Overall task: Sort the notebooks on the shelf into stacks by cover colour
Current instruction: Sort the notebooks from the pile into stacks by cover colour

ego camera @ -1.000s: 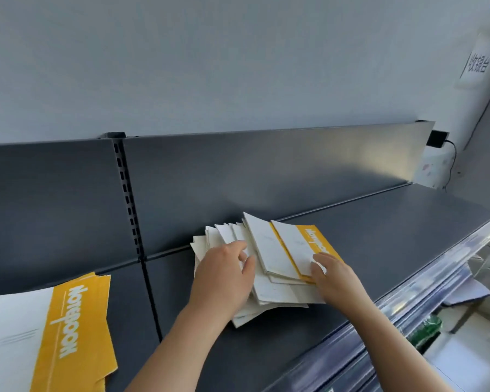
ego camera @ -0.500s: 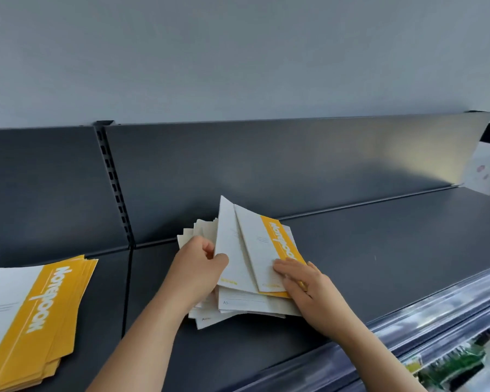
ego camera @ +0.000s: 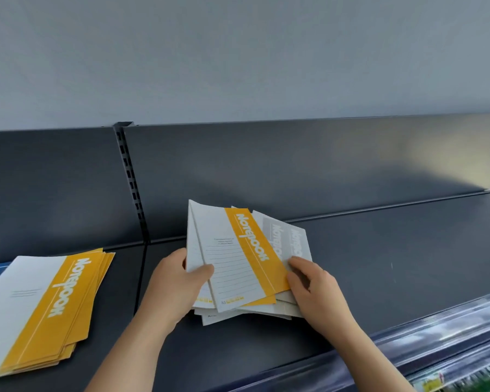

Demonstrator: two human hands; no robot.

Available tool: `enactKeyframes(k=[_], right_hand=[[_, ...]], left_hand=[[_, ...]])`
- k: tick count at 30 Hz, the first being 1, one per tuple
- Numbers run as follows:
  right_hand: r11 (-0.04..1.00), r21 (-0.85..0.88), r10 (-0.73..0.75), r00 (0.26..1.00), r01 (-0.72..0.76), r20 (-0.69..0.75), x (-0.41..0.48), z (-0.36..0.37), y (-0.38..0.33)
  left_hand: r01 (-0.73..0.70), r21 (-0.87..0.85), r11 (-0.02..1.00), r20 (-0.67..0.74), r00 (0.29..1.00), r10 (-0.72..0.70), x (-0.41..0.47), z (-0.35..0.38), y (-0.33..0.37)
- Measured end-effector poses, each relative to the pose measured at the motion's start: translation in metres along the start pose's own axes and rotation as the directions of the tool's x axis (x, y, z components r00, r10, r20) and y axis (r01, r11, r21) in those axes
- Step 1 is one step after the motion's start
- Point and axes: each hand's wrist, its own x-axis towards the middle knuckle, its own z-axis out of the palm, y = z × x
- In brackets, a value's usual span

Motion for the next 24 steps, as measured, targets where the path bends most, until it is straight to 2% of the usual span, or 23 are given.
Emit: enactKeyframes(k=[4, 8, 14, 19, 24], right_hand=[[0.996, 0.006, -0.094, 0.993, 0.094, 0.069, -0.002, 0.006, -0.006], [0.996, -0.046, -0.069, 0.995, 0.072, 0.076, 0.000, 0.005, -0.010], [0.995, -0.097, -0.023, 0.998, 0.029, 0.067, 0.006, 0.005, -0.025], [0.998, 0.036, -0.048, 0.990, 0.044, 0.134, 0.010, 0.014, -0.056], [0.977, 0.203, -0.077, 0.997, 0.073, 0.011, 0.005, 0.031, -0.084]], left_hand=[[0.020, -0.015, 1.000, -0.047, 0.999, -0.020, -0.001, -0.004, -0.006], [0.000, -0.055, 0.999, -0.014, 1.000, -0.001, -0.004, -0.003, -0.009], [-0.070, -0.108, 0.992, -0.092, 0.994, 0.060, -0.011, -0.010, -0.011], [-0.131, -0.188, 0.973, -0.175, 0.980, 0.098, -0.019, -0.028, -0.010], [-0.162, -0.274, 0.948, -0.228, 0.969, 0.100, -0.032, -0.057, -0.014]])
